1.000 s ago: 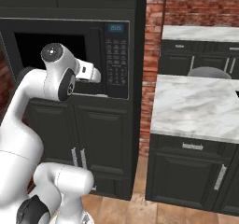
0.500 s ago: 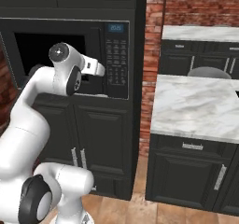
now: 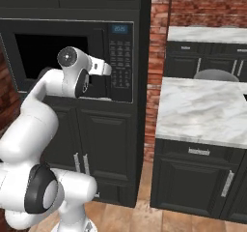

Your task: The microwave is finished heating the chicken drumstick and lemon. Take the bowl containing the food and place it on the dining counter.

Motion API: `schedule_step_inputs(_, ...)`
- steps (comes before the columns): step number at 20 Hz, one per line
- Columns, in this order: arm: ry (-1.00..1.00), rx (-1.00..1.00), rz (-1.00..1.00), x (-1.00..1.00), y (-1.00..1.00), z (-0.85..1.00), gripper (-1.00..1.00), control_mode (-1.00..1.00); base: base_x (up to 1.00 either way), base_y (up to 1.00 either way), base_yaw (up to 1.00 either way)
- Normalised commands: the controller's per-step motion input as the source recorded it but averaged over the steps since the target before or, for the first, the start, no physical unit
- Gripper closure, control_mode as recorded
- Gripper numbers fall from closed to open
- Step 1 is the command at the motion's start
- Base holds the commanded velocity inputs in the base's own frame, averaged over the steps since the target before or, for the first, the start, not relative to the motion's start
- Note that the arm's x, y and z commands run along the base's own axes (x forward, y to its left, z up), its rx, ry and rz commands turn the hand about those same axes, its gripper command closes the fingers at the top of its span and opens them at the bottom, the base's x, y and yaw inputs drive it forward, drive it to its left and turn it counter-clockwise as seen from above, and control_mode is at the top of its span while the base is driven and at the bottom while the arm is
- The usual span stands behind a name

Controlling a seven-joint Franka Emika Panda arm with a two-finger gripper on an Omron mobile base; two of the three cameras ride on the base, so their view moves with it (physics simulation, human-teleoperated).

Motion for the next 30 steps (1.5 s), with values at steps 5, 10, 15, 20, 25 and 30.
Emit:
schedule_step_inputs(5,0.00,0.00,0.00,0.51,0.00,0.00,-1.00,-1.00,0.00,0.00,0.00)
schedule_step_inputs(10,0.00,0.00,0.00,0.54,0.00,0.00,-1.00,-1.00,0.00,0.00,0.00)
schedule_step_inputs(15,0.00,0.00,0.00,0.46,0.00,-0.01,-1.00,-1.00,0.00,0.00,0.00)
schedule_step_inputs(20,0.00,-0.01,0.00,0.45,0.00,-0.06,-1.00,-1.00,0.00,0.00,0.00)
schedule_step_inputs(25,0.00,0.00,0.00,0.42,-0.18,0.00,-1.00,-1.00,0.00,0.00,0.00)
schedule_step_inputs(30,0.00,0.00,0.00,0.04,-0.12,0.00,-1.00,-1.00,0.00,0.00,0.00)
